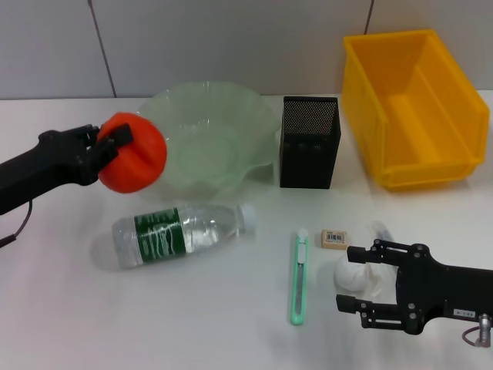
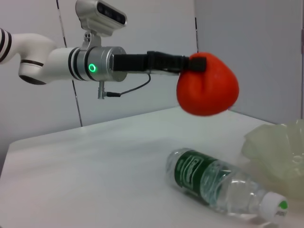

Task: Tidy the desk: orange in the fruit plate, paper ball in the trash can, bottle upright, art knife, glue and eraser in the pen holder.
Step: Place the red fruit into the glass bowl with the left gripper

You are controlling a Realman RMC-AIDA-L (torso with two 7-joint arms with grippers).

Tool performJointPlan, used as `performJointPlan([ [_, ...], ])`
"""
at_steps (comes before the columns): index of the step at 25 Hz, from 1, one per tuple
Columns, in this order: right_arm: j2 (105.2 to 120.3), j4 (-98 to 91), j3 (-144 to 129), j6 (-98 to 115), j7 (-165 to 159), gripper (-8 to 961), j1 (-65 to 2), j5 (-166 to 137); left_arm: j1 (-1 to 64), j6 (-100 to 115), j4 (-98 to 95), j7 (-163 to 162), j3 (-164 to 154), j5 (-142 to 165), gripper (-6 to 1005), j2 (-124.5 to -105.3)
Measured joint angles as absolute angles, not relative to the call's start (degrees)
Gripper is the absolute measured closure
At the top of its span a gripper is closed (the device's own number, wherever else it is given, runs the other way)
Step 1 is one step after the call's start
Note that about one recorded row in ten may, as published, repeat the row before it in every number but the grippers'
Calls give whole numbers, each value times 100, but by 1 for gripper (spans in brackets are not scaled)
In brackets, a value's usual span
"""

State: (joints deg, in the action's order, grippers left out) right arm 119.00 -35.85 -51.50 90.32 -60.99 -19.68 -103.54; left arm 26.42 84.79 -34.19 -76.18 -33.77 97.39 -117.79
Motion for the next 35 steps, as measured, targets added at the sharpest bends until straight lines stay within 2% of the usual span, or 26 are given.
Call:
performJointPlan([
  [17,11914,-3536,-5141,9026,-6099,199,-1977,-10331,3476,7975,-2933,-7015,-3433,9526,847,-11868],
  [35,11917,-3436,-5142,9021,-6100,199,-2012,-10275,3975,6696,-2454,-7016,-3432,9492,843,-11880],
])
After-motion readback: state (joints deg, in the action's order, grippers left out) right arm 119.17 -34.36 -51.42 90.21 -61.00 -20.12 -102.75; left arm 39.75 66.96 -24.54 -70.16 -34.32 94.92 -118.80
